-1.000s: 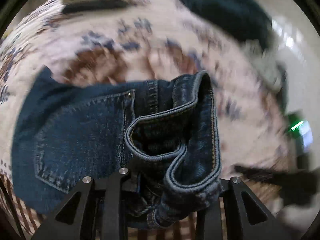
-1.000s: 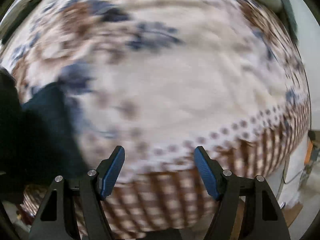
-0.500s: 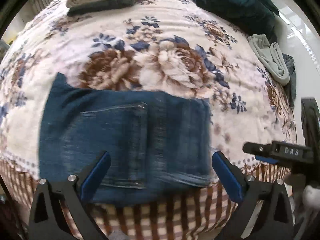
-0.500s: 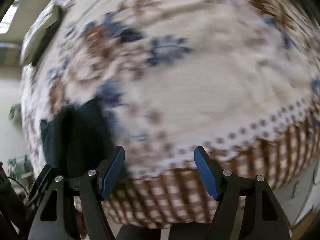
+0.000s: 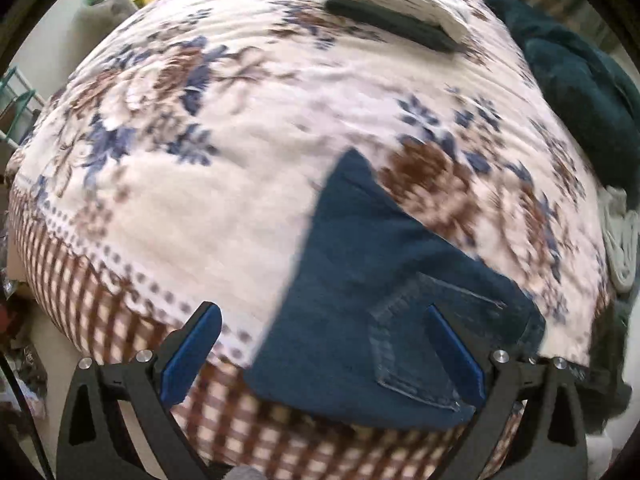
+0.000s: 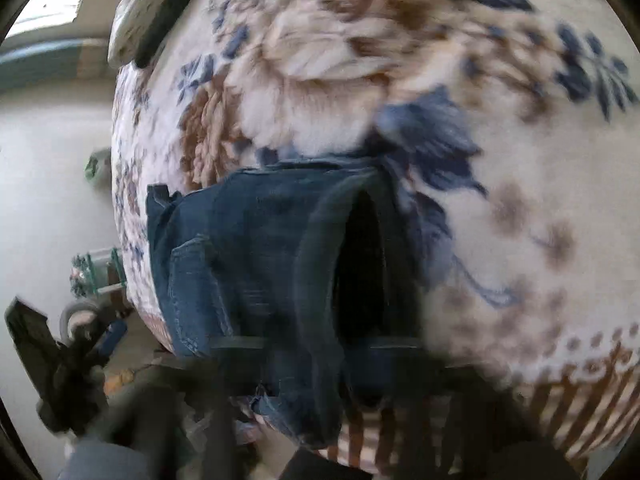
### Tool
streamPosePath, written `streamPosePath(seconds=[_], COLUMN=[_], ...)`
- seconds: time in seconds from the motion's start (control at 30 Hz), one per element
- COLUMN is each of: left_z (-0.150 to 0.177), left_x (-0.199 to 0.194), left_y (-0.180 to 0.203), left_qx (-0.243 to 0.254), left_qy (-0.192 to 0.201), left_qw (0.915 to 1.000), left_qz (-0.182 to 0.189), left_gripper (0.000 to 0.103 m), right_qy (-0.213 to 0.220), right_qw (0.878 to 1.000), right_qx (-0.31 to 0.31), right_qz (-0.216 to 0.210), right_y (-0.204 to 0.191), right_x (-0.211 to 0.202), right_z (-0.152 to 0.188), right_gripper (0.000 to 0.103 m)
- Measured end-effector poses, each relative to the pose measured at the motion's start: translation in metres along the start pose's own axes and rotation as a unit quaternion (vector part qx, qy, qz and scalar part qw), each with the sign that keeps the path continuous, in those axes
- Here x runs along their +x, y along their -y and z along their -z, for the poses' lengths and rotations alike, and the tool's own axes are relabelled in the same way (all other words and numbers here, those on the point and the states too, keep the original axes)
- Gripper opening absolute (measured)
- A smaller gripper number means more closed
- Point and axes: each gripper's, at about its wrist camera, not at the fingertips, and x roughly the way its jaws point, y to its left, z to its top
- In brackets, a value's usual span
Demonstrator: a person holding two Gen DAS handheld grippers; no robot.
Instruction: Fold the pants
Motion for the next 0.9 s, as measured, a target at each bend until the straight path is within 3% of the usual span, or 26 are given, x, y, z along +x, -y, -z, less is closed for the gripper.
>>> streamPosePath(seconds=[0.13, 0.23, 0.4, 0.53, 0.57, 0.63, 0.73, 0.8, 0.87, 0.9], left_z=[-0.018, -0.035, -0.073, -0.095, -0.099, -0.101, -0.103, -0.108, -0.116, -0.118], left_x=[0.002, 0.013, 0.060, 0.117, 0.131, 0.143, 0.147, 0.153, 0.161, 0.162], left_y=[-0.009, -0.009, 0.016, 0.036, 0.040, 0.045, 0.048, 0.025, -0.012, -0.025], left_qx=[0.001, -0.011, -0.016, -0.002, 0.002, 0.011, 0.029, -0.037, -0.138, -0.164], left_qy=[0.000, -0.014, -0.071, -0.147, -0.163, -0.177, -0.179, -0.190, -0.189, -0.186], left_qw=[1.0000, 0.9991, 0.9925, 0.9852, 0.9821, 0.9780, 0.9749, 0.9652, 0.9447, 0.9400], left_qz=[0.005, 0.040, 0.098, 0.088, 0.095, 0.110, 0.129, 0.176, 0.230, 0.235], left_gripper=[0.103, 0.103, 0.103, 0.100, 0.095, 0.050, 0.040, 0.036, 0.030, 0.029], right_qy=[0.074, 0.086, 0.031, 0.027, 0.032, 0.038, 0.046, 0.045, 0.041, 0.038], right_qw=[0.995, 0.993, 0.994, 0.993, 0.994, 0.994, 0.992, 0.991, 0.990, 0.989], right_qx=[-0.049, -0.035, -0.023, -0.014, -0.009, 0.000, 0.013, 0.023, 0.023, 0.025], right_qz=[0.049, 0.076, 0.103, 0.110, 0.108, 0.105, 0.116, 0.121, 0.134, 0.137], right_y=[-0.022, 0.005, 0.044, 0.049, 0.050, 0.052, 0.057, 0.060, 0.060, 0.060], right_x=[-0.046, -0.071, -0.055, -0.047, -0.049, -0.048, -0.050, -0.048, -0.043, -0.039], right_z=[0.010, 0.005, 0.003, 0.003, 0.004, 0.004, 0.006, 0.006, 0.006, 0.006], right_gripper=[0.007, 0.007, 0.008, 0.018, 0.019, 0.019, 0.023, 0.023, 0.023, 0.023])
